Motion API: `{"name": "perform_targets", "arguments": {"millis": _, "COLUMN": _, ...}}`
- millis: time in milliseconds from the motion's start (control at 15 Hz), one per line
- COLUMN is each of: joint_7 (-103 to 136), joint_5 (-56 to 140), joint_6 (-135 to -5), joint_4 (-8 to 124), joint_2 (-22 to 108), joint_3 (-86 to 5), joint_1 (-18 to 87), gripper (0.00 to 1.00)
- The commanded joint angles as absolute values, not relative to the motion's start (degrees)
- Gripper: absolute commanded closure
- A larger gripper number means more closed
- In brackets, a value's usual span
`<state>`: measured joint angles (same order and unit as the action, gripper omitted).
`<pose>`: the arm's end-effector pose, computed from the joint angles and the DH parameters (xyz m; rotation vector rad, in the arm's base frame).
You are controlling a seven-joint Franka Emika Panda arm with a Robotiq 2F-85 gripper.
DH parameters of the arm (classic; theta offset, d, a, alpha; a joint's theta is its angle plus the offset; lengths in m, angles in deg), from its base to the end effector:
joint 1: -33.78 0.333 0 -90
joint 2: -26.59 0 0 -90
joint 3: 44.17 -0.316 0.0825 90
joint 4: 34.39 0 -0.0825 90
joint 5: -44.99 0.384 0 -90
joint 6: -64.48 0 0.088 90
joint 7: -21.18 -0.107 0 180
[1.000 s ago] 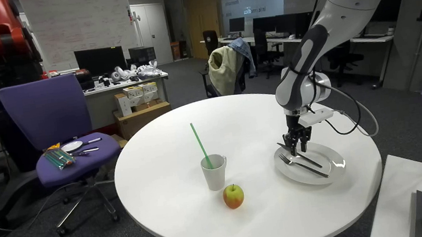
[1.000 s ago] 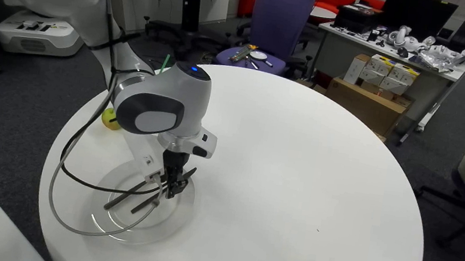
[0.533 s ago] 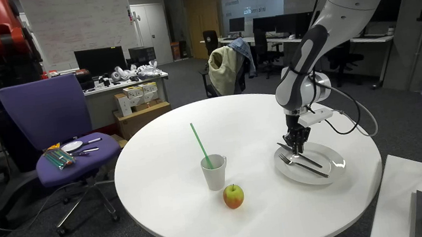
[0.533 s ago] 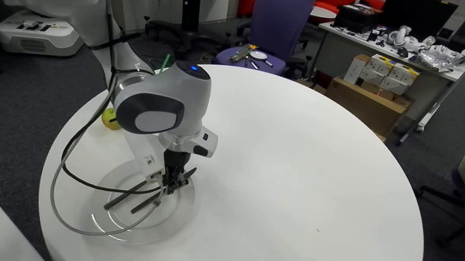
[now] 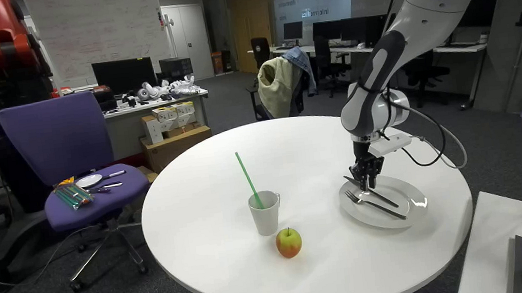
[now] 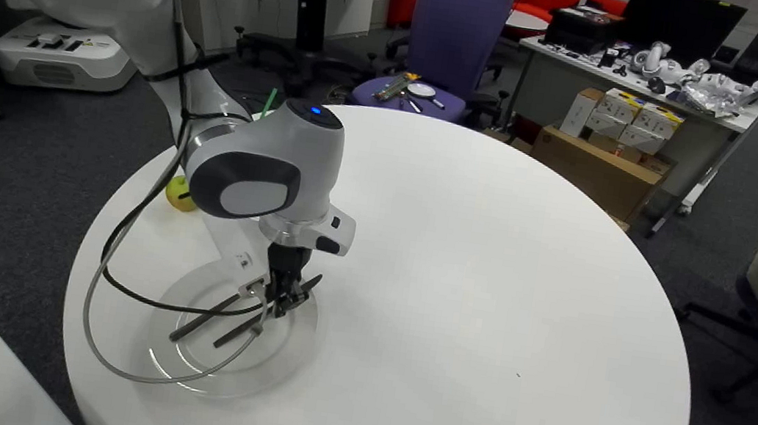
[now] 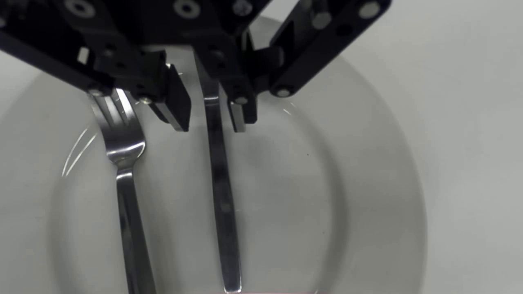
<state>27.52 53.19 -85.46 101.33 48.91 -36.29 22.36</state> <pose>0.4590 -0.1688 0.1523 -3.0484 0.5364 0.1995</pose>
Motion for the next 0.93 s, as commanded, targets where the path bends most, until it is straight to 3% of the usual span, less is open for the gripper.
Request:
{"name": "perform_targets", "arguments": {"millis": 0, "joint_7": 27.2, "joint_5": 53.2, "joint_6": -86.7, "joint_4": 100.8, "joint_2": 49.4, "joint_3": -36.9, "joint_1": 21.6, "gripper": 0.38}}
{"name": "perform_targets", "arguments": {"millis": 200, "joint_7": 26.9, "joint_5": 53.0, "joint_6": -87.0, "joint_4": 100.7, "joint_2": 49.8, "joint_3": -36.8, "joint_1": 21.8, "gripper": 0.37}}
{"name": "perform_targets", "arguments": {"millis": 400, "joint_7": 26.8, "joint_5": 52.9, "joint_6": -87.6, "joint_4": 100.6, "joint_2": 50.4, "joint_3": -36.9, "joint_1": 21.8, "gripper": 0.49}}
{"name": "perform_targets", "arguments": {"millis": 467, "joint_7": 26.8, "joint_5": 52.9, "joint_6": -87.8, "joint_4": 100.6, "joint_2": 50.6, "joint_3": -36.9, "joint_1": 21.8, "gripper": 0.47}}
{"name": "perform_targets", "arguments": {"millis": 600, "joint_7": 26.8, "joint_5": 52.8, "joint_6": -87.9, "joint_4": 100.6, "joint_2": 50.8, "joint_3": -36.9, "joint_1": 21.8, "gripper": 0.72}}
{"name": "perform_targets", "arguments": {"millis": 733, "joint_7": 26.8, "joint_5": 52.9, "joint_6": -87.9, "joint_4": 100.6, "joint_2": 50.8, "joint_3": -36.9, "joint_1": 21.7, "gripper": 0.79}}
{"name": "perform_targets", "arguments": {"millis": 867, "joint_7": 26.9, "joint_5": 53.0, "joint_6": -88.0, "joint_4": 100.8, "joint_2": 50.6, "joint_3": -37.0, "joint_1": 21.7, "gripper": 0.95}}
